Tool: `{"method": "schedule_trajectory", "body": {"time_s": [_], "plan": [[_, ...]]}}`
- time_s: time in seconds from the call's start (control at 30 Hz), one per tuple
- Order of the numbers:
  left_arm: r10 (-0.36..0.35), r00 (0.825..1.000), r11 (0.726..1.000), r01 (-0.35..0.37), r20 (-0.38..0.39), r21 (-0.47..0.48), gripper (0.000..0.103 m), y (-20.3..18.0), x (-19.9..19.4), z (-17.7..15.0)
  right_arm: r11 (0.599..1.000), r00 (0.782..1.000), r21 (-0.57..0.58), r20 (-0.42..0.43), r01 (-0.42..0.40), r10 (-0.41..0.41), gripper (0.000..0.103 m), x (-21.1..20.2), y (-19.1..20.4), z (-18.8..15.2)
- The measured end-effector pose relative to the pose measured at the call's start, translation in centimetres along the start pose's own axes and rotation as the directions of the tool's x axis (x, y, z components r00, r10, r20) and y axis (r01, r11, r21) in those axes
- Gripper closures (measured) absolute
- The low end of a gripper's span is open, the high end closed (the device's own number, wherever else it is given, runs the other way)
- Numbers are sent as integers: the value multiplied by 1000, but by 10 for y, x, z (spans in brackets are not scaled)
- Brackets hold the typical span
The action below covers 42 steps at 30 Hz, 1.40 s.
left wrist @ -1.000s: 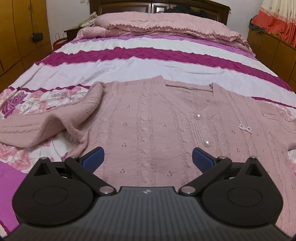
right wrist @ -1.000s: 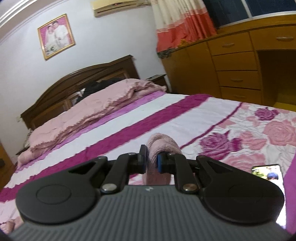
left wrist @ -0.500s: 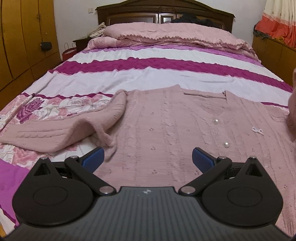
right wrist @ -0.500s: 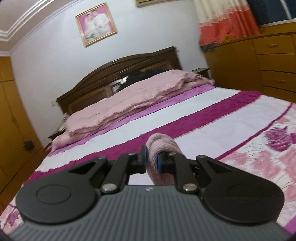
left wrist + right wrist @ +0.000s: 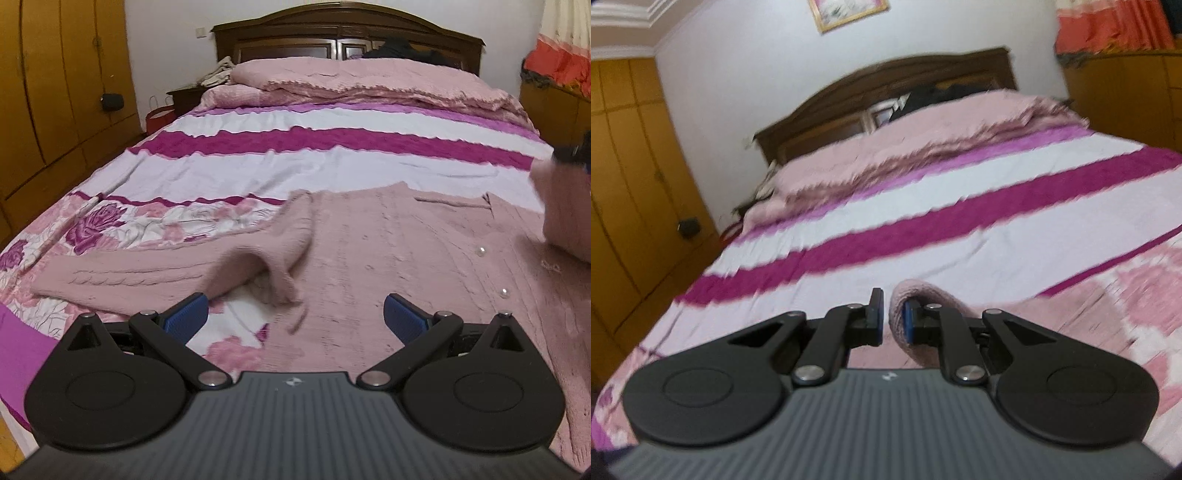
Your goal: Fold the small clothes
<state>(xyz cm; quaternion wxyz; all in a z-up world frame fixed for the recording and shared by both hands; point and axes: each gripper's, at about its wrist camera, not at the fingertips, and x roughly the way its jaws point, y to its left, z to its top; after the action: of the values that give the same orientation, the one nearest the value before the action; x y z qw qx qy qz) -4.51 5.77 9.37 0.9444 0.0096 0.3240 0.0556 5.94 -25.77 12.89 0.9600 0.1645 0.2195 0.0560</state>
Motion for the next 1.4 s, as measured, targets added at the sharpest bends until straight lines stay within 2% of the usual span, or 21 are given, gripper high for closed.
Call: {"method": "schedule_trajectory", "body": {"time_s": [0.2, 0.53, 0.73, 0.77, 0.83, 0.87, 0.9, 0.93, 1.2, 1.3, 1.4], "plan": [[-24, 1000, 998, 24, -5, -60, 0, 22, 1, -1, 999, 995, -13, -88, -44, 43, 89, 24, 29, -33], [-55, 998, 995, 54, -12, -79, 0, 29, 7, -6, 995, 979, -66, -193, -80, 65, 89, 61, 55, -68], [-61, 998, 996, 59, -17, -72, 0, 28, 8, -8, 997, 962, -62, -270, -53, 34, 85, 75, 56, -88], [-61, 998, 996, 59, -18, -73, 0, 28, 8, -8, 997, 962, -61, -272, -50, 31, 82, 75, 56, -90], [-59, 998, 996, 57, -20, -74, 0, 28, 8, -7, 996, 961, -49, -269, -79, 63, 52, 71, 55, -92], [-59, 998, 996, 57, -19, -75, 0, 27, 8, -7, 994, 959, -32, -267, -103, 90, 44, 69, 55, -92], [-61, 998, 995, 59, -16, -77, 0, 27, 6, -6, 992, 957, -16, -266, -123, 114, 30, 66, 54, -92], [-63, 998, 995, 62, -13, -77, 0, 27, 6, -6, 991, 955, -4, -265, -137, 131, 24, 63, 55, -92], [-104, 994, 993, 105, 30, -49, 0, 15, -8, 9, 987, 947, 47, -278, -153, 160, 24, 20, 44, -86], [-132, 990, 991, 133, 47, -15, 0, 2, -13, 18, 990, 959, 50, -245, -135, 143, 24, -3, 31, -80], [-168, 984, 986, 168, 56, 15, 0, -15, -14, 26, 998, 976, 21, -206, -63, 67, 24, -21, 17, -73]]}}
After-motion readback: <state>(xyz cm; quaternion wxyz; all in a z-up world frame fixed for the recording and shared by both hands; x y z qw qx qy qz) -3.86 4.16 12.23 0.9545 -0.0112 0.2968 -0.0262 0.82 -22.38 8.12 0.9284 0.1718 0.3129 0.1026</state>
